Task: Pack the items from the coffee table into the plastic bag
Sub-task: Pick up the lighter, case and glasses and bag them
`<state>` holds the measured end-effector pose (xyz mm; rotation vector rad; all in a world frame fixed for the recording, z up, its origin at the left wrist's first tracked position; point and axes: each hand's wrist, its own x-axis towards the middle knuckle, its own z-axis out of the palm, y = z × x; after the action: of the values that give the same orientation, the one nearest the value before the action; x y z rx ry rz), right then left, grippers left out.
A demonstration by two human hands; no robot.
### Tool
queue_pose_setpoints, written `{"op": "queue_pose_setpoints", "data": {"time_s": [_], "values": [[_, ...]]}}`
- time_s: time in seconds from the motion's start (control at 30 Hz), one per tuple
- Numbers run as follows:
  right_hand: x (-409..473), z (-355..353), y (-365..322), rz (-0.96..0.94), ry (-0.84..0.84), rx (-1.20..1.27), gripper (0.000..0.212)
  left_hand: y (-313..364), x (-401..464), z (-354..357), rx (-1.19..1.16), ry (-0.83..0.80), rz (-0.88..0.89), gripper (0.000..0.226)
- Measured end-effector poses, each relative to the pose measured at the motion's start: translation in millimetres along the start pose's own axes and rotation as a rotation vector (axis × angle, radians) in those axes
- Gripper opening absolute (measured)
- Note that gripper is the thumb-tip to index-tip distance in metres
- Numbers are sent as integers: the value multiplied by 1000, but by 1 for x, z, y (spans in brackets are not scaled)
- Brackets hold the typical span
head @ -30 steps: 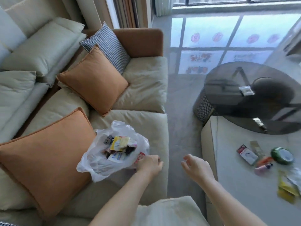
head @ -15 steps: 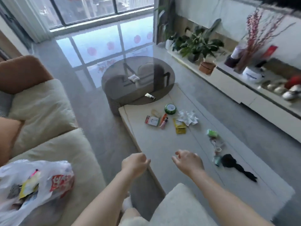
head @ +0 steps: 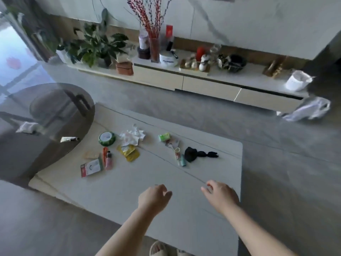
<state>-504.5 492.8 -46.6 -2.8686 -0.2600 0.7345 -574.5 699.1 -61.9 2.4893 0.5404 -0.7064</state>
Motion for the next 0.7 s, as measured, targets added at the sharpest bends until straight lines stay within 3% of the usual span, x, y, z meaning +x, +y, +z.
{"op": "queue_pose_setpoints", "data": {"time_s": [0.23, 0.43, 0.7], "values": [[58, 21, 46, 124, -15, 102, 42, 34, 74, 29, -60, -18, -3, 41], [140, 69, 76, 89, -102, 71, 46, 49, 155, 80, -80, -99, 10, 49], [250, 145, 109, 112, -152, -17, 50, 66, 291, 148, 10, -91, 87, 50]]}}
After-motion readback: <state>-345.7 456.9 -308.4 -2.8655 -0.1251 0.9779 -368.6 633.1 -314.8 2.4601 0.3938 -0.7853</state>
